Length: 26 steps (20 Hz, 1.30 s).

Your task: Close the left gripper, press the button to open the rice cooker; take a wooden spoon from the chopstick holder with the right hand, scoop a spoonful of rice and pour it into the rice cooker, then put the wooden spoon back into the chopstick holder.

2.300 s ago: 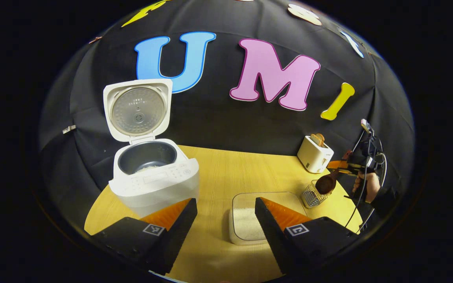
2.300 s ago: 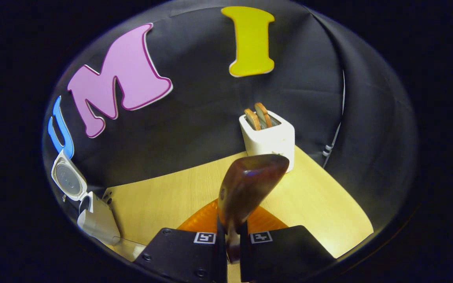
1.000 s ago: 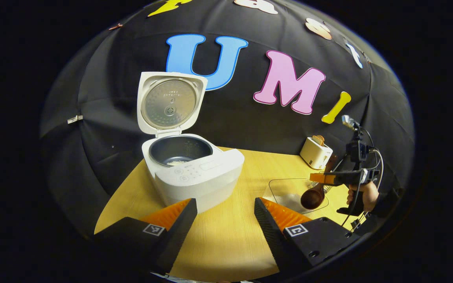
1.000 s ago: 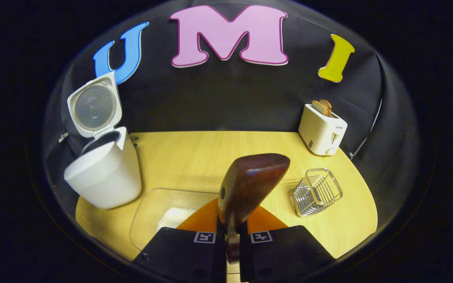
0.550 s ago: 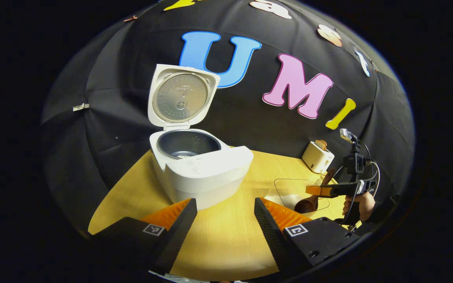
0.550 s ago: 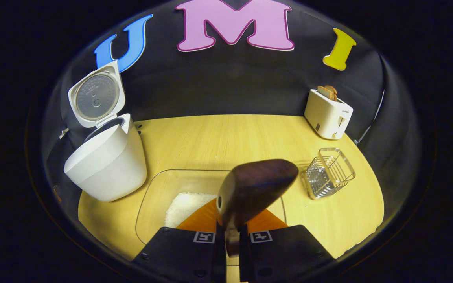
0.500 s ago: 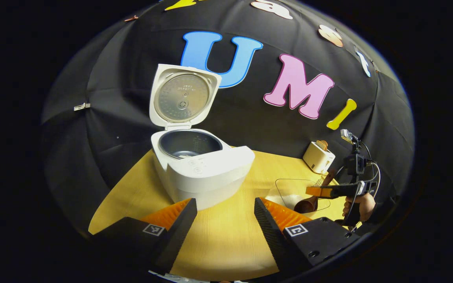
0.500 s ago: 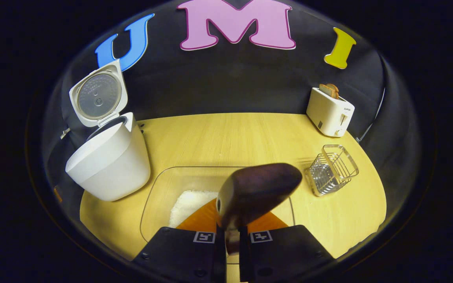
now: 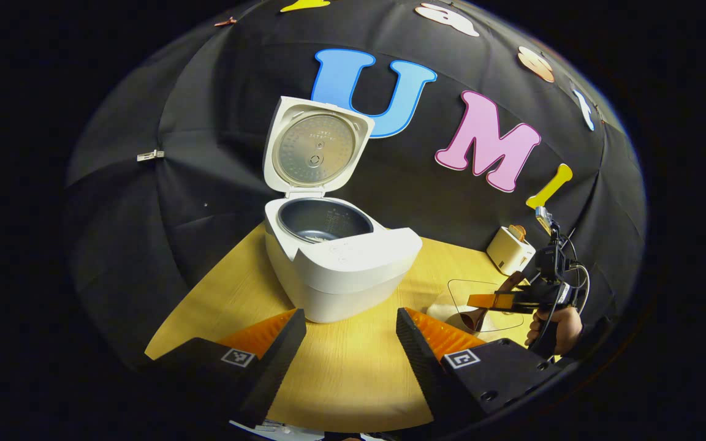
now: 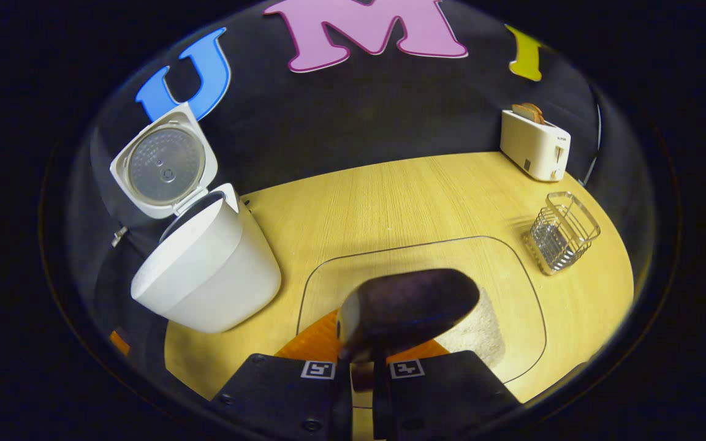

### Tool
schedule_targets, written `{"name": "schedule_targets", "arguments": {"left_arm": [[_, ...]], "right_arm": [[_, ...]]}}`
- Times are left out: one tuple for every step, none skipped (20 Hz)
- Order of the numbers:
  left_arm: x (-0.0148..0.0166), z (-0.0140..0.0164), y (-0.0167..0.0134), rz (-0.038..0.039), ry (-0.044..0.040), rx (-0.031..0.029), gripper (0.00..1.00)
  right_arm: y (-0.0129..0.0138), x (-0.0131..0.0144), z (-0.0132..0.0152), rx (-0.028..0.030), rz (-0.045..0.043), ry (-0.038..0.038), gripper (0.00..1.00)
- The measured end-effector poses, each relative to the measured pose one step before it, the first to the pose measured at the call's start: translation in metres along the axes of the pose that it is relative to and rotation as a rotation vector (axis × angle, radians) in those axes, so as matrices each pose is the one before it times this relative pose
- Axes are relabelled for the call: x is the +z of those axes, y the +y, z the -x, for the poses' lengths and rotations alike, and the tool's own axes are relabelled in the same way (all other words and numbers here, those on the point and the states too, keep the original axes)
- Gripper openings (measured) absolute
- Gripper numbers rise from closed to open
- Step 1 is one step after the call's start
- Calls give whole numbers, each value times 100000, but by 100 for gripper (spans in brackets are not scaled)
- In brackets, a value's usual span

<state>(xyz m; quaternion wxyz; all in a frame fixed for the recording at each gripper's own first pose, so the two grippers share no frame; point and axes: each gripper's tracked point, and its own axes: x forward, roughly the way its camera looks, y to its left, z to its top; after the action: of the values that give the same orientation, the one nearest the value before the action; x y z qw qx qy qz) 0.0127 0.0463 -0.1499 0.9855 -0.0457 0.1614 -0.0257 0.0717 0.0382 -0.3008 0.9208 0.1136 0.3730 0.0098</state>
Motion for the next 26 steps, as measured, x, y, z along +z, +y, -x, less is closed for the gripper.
{"name": "schedule_targets", "arguments": {"left_arm": [[-80,155,43,-917,-70,236,96],[70,41,50,-539,-131,134,96],[55,-157,-76,-108,24,172,96],[3,21,-39,665,149,53,96],[108,26,-179,1192,-127,-263,96],[179,9,-143,1037,-396,-302,96],[89,-141,-228,351,-248,59,96],[238,-65,-198,-119,-365,76,96],[154,0,-233,-403,-368,-52,96],[168,3,-99,-508,-164,-102,96],[-73,55,-50,-577,77,-13,96],[60,56,-4,-544,153,-49,96],[-38,-103,23,-429,356,162,96],[-37,-32,-1,-154,363,123,96],[-68,56,-46,130,216,59,96],[111,26,-86,225,31,-41,96],[9,-7,-32,54,-144,-59,96],[159,13,-168,-149,-247,-34,96],[20,87,-104,-266,-284,-121,96],[123,56,-152,-370,-230,-193,96],[-12,-11,-102,-405,-118,-156,96],[18,46,-69,-347,12,-177,96],[-42,-10,-108,-67,96,-193,96],[-44,-2,-72,211,176,-349,96],[-108,-43,-133,160,318,-388,96],[1,-10,-21,-65,84,-199,96]], "right_arm": [[305,151,114,958,-2704,834,17],[81,276,33,590,-1884,222,17],[25,13,82,356,-2379,630,17],[-135,121,60,397,-2751,563,17],[-212,47,43,477,-3392,424,17],[-393,112,55,300,-3603,357,17],[-464,54,138,533,-4240,412,17],[-605,177,180,115,-5395,274,17],[-518,42,207,275,-4733,367,17],[-404,183,135,543,-4236,91,17],[-379,310,307,169,-3417,-375,17],[-370,389,221,-78,-1714,-456,17],[-398,430,217,-125,-793,-778,17],[-346,575,167,194,-646,-655,17],[-233,499,297,419,-1659,-633,17],[-127,666,264,756,-3132,-620,17],[29,615,345,1285,-4105,-593,17],[160,659,356,1730,-4385,-65,17],[333,551,395,1999,-3832,181,17],[386,680,369,1643,-2595,-268,17],[360,595,527,1094,-1566,-710,17],[434,598,418,937,-900,-614,17],[605,440,373,1334,-683,-512,17],[679,445,394,1381,-1048,-364,17],[706,415,428,1564,-1501,-266,17],[754,360,391,1817,-2003,-27,17]]}}
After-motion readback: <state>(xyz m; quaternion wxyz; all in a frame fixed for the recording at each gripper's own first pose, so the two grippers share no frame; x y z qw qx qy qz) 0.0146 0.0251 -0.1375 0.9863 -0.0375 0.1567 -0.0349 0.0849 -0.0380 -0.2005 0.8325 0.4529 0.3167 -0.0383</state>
